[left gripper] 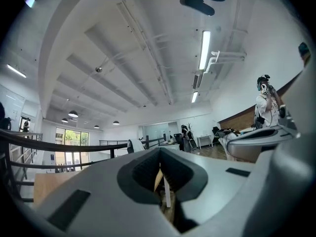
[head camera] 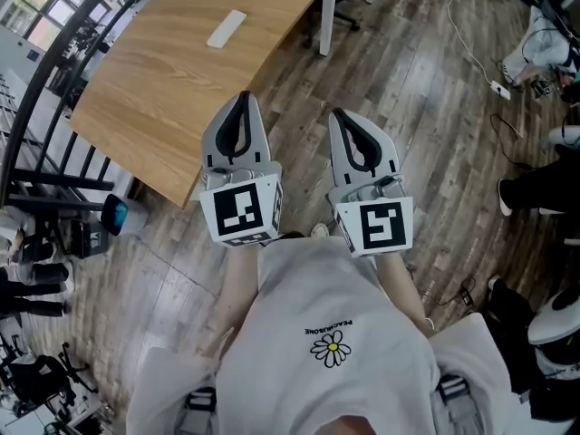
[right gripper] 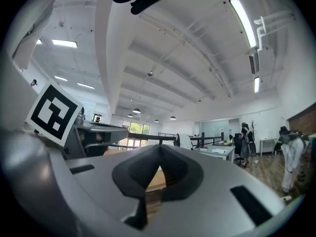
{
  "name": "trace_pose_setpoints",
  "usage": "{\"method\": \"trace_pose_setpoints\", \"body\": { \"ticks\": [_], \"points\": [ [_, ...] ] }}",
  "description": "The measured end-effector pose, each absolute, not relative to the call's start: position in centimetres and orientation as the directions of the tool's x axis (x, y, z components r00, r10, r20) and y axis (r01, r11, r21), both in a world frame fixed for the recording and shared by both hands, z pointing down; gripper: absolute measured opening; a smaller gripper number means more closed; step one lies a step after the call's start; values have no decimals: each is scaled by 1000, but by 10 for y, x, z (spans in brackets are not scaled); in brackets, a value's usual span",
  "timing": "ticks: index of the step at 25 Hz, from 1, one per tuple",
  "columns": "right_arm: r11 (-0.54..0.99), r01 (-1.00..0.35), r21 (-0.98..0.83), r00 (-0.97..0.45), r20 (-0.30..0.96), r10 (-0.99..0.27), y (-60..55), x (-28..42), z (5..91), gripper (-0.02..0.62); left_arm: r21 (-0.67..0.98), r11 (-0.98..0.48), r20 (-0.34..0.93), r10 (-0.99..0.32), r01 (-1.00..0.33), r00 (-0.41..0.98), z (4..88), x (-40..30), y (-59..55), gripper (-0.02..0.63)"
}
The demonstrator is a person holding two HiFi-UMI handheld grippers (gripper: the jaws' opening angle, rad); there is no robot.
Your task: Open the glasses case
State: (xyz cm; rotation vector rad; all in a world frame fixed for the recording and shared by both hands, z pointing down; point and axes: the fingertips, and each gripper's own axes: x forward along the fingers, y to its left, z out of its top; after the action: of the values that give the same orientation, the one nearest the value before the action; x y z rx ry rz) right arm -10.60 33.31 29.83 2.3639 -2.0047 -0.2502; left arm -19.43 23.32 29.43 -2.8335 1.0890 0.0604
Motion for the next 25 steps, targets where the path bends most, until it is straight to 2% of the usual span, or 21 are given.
{"method": "trace_pose_setpoints", "body": {
  "ticks": [9,17,25],
  "points": [
    [-112,-986,120,103,-79,-992,343,-86,305,6,-92,-730,-95,-671,-678,735,284,-168,242,15],
    [-162,-982,96,151,-117,-982,342,-56,310,6,-108,-733,-114,-662,-672,741,282,-149,236,15],
    [-186,-973,136,171,-115,-978,292,-30,312,6,-103,-732,-118,-664,-674,739,296,-126,187,15]
  ]
}}
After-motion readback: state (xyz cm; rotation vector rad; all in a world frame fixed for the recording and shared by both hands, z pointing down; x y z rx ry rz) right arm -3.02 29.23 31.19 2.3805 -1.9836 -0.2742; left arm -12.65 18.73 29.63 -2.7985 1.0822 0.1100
